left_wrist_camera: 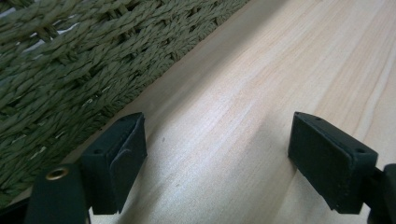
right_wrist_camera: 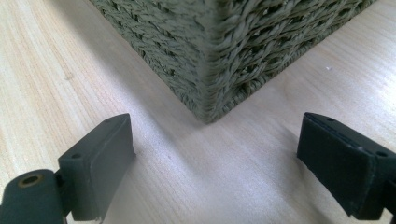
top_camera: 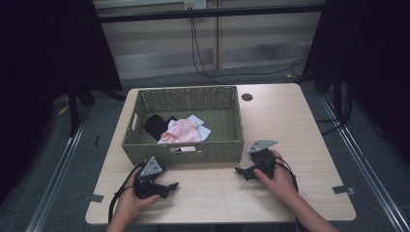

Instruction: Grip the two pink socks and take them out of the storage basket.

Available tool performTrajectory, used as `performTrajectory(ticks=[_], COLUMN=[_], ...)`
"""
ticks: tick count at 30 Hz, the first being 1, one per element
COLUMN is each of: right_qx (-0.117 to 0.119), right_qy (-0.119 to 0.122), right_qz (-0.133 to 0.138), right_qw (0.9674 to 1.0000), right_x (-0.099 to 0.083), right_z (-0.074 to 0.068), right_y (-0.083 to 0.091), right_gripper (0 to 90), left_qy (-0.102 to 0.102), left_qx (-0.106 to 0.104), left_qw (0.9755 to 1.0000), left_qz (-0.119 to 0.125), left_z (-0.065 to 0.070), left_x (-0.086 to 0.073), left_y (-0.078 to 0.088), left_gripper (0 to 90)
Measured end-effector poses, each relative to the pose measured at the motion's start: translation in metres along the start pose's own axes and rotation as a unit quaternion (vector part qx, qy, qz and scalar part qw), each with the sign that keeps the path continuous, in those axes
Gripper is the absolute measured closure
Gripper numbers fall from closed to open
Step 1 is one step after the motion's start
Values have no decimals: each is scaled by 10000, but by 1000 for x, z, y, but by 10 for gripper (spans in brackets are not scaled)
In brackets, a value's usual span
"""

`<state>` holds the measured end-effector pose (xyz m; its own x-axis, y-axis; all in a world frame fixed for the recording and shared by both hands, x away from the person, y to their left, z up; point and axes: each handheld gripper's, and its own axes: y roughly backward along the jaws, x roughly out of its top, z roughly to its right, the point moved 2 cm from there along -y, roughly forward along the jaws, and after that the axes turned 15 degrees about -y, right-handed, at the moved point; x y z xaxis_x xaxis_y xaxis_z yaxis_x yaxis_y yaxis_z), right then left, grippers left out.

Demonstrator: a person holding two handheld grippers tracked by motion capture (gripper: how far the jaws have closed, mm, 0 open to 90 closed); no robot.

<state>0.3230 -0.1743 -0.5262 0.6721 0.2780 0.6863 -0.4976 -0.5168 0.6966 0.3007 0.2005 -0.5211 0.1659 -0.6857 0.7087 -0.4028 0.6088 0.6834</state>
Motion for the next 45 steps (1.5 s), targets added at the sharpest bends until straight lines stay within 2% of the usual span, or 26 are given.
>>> performTrajectory(ticks=[4, 6, 7, 9, 10, 11, 13, 14, 17, 21, 30, 32, 36, 37, 38, 39, 40, 41, 45], right_qx=[0, 0, 0, 0, 0, 1, 2, -1, 10, 9, 10, 9, 8, 7, 7, 8, 7, 10, 6], right_qy=[-8, -9, -4, -9, -9, -6, -6, -3, -6, -12, -8, -8, -10, -7, -7, 0, -3, -3, 1], right_qz=[-5, -5, 0, -4, -4, -3, -2, 0, 7, 3, 6, 5, 3, 6, 6, 9, 8, 2, 9], right_qw=[10000, 10000, 10000, 10000, 10000, 10000, 10000, 10000, 10000, 10000, 10000, 10000, 10000, 10000, 10000, 10000, 10000, 10000, 10000], right_x=[0, 0, 0, 0, 0, 0, 0, 0, 0, 0, 0, 0, 0, 0, 0, 0, 0, 0, 0], right_z=[0, 0, 0, 0, 0, 0, 0, 0, 0, 0, 0, 0, 0, 0, 0, 0, 0, 0, 0], right_y=[0, 0, 0, 0, 0, 0, 0, 0, 0, 0, 0, 0, 0, 0, 0, 0, 0, 0, 0], right_gripper=[101, 101, 101, 101, 101, 101, 101, 101, 101, 101, 101, 101, 101, 101, 101, 101, 101, 101, 101], left_qy=[15, 25, -48, 78, 78, 168, 210, 207, 82, -3, 39, 45, -15, 46, 46, 57, 57, 63, 41], left_qx=[15, -128, -171, -298, -298, -422, -468, -500, -594, -742, -891, -985, -1001, -1080, -1080, -1080, -1080, -1083, -1080], left_qw=[10000, 9998, 9996, 9993, 9993, 9988, 9986, 9985, 9977, 9966, 9951, 9944, 9940, 9934, 9934, 9935, 9935, 9934, 9933], left_qz=[15, -150, -235, -200, -200, -155, -136, -118, -308, -352, -432, -387, -434, -392, -392, -367, -367, -369, -407], left_z=[0, 1, 0, -2, -2, -3, -4, -5, -7, -10, -22, -25, -29, -32, -32, -35, -35, -39, -47], left_x=[1, 6, 9, 16, 16, 24, 29, 32, 47, 64, 85, 96, 107, 115, 115, 123, 123, 131, 145], left_y=[-1, 1, 2, 5, 5, 10, 13, 15, 21, 26, 35, 39, 42, 44, 44, 46, 46, 49, 52], left_gripper=[198, 248, 258, 256, 256, 256, 256, 256, 256, 257, 251, 253, 257, 257, 257, 257, 257, 257, 262])
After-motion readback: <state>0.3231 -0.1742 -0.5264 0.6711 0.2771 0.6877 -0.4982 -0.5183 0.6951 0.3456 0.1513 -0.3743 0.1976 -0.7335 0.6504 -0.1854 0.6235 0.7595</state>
